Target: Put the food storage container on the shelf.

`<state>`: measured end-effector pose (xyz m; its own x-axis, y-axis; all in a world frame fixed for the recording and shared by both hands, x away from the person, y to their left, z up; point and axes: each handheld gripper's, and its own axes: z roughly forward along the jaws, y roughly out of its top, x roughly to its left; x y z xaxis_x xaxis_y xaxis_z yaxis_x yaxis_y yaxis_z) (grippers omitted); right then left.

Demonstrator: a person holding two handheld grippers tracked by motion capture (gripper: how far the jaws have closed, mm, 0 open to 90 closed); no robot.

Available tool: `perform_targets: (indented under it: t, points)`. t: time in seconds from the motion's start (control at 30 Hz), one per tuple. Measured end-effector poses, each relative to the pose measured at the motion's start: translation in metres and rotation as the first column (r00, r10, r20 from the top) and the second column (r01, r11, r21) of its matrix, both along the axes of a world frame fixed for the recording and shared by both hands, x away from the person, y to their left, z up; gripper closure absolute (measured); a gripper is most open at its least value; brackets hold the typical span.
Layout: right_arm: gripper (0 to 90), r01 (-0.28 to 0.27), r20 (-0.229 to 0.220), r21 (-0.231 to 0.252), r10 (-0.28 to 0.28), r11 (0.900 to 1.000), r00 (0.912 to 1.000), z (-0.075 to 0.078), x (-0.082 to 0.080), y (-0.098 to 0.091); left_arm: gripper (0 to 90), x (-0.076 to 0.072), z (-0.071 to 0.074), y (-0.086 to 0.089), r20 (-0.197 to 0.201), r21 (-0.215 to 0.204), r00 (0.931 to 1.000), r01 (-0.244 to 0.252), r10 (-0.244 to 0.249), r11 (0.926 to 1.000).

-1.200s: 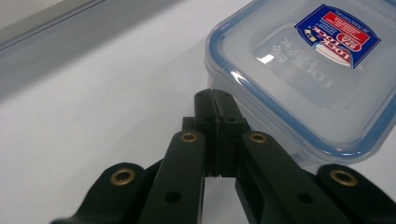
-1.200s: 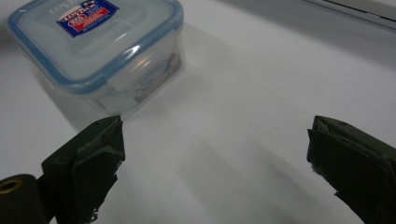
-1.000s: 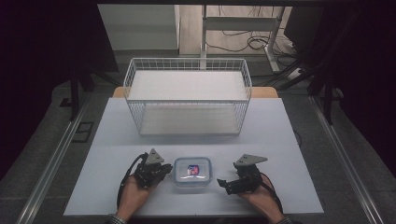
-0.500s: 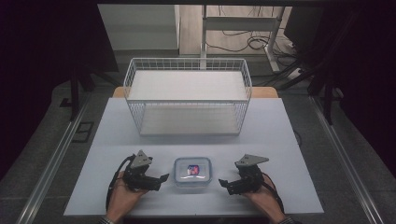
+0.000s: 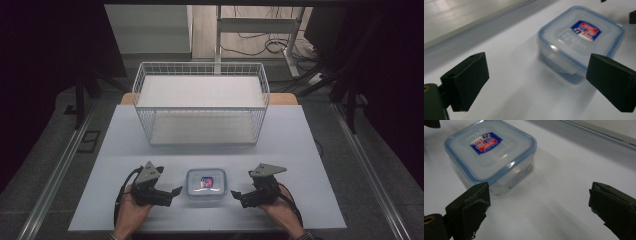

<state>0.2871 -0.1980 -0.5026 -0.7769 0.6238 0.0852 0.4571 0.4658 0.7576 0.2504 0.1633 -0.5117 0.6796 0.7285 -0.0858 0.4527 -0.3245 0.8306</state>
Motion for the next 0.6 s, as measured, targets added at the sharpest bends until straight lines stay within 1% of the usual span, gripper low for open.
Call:
perform_targets:
  t: [0.13,0.23,0.3,0.33,0.37,0.4,0.43,0.47,0.53,0.57,0.6]
  points:
    - [1.6,-0.008,-0.006,0.009,0.008,0.9999,1.0000,0.004,0.000,0.007,3.3,0.002,0.002,-0.007,-0.013,0.011,0.9999,0.006,-0.006,0.9999]
    - [1.0,-0.016,-0.016,0.004,0.016,0.9999,0.9997,0.007,0.001,0.014,1.7,0.004,0.004,-0.013,-0.034,0.013,0.9994,-0.004,0.004,0.9999]
    - [0.6,-0.024,-0.024,0.006,0.024,0.9997,0.9994,0.008,0.001,0.019,1.4,0.007,0.005,-0.015,-0.050,-0.003,0.9988,0.003,-0.003,1.0000]
    - [0.3,-0.025,-0.027,0.007,0.025,0.9997,0.9993,0.008,0.002,0.021,1.2,0.008,0.006,-0.016,-0.063,-0.016,0.9980,0.008,-0.009,0.9998]
    - [0.2,-0.026,-0.043,0.017,0.027,0.9995,0.9987,0.009,0.004,0.025,0.6,0.009,0.007,-0.017,-0.071,-0.032,0.9973,0.015,-0.018,0.9994]
    - [0.2,-0.026,-0.043,0.017,0.027,0.9995,0.9987,0.009,0.004,0.025,0.6,0.011,0.007,-0.018,-0.082,-0.048,0.9962,0.025,-0.029,0.9985]
    - [0.0,-0.031,-0.064,0.033,0.033,0.9990,0.9974,0.010,0.006,0.028,0.7,0.014,0.007,-0.020,-0.096,-0.066,0.9947,0.031,-0.037,0.9974]
    - [0.0,-0.031,-0.064,0.033,0.033,0.9990,0.9974,0.010,0.006,0.028,0.9,0.014,0.007,-0.020,-0.096,-0.066,0.9947,0.031,-0.037,0.9974]
    - [0.0,-0.035,-0.080,0.048,0.038,0.9983,0.9960,0.009,0.009,0.032,1.3,0.017,0.006,-0.024,-0.111,-0.078,0.9928,0.037,-0.046,0.9963]
    - [0.0,-0.034,-0.095,0.047,0.039,0.9983,0.9947,0.008,0.011,0.034,1.4,0.019,0.005,-0.026,-0.116,-0.081,0.9918,0.043,-0.052,0.9958]
    - [0.0,-0.036,-0.103,0.049,0.041,0.9981,0.9938,0.007,0.013,0.036,1.4,0.021,0.004,-0.028,-0.122,-0.077,0.9910,0.046,-0.055,0.9960]
